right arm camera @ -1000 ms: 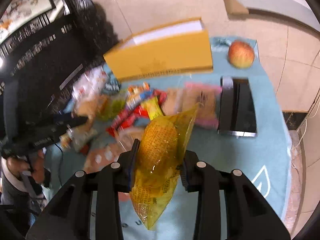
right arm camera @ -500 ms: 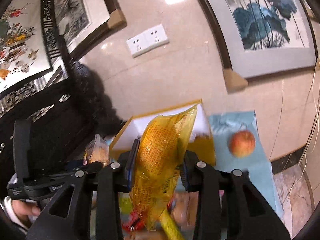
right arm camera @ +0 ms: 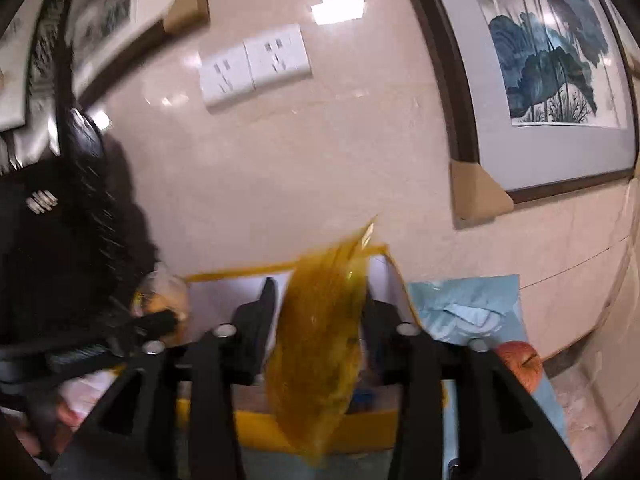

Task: Organize snacks
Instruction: 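Carry both bags over the yellow box and open both grippers to drop them, then move both grippers back from the box toward the snack pile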

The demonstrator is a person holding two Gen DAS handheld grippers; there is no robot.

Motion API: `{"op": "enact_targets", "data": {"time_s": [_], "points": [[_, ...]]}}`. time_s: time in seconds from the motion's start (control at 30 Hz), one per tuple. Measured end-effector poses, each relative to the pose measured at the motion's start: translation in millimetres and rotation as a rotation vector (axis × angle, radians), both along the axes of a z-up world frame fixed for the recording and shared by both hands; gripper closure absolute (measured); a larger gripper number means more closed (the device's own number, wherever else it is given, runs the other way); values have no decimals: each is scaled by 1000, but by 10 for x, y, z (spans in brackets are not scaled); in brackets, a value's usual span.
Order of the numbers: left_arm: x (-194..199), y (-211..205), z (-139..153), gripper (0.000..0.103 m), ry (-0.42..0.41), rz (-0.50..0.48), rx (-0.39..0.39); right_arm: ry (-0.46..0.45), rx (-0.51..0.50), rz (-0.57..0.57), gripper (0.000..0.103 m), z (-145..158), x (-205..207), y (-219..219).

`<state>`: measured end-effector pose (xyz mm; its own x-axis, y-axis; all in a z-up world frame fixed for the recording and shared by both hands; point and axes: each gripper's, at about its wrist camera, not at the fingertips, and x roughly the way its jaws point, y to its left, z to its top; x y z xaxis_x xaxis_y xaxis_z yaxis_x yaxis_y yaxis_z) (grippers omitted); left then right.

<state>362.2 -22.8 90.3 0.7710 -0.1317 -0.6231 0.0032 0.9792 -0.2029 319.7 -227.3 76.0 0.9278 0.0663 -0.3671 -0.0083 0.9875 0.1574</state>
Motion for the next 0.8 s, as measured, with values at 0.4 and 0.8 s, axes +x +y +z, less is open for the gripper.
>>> {"op": "enact_targets", "data": {"time_s": [0.4,0.8], "points": [[-789,65,117,10,34,-46,31,66,155,101,10,-6,-798,-308],[-2169,190,-131,4,70,-75,179,117,120,192,1,-274,-2029,-191]]}}
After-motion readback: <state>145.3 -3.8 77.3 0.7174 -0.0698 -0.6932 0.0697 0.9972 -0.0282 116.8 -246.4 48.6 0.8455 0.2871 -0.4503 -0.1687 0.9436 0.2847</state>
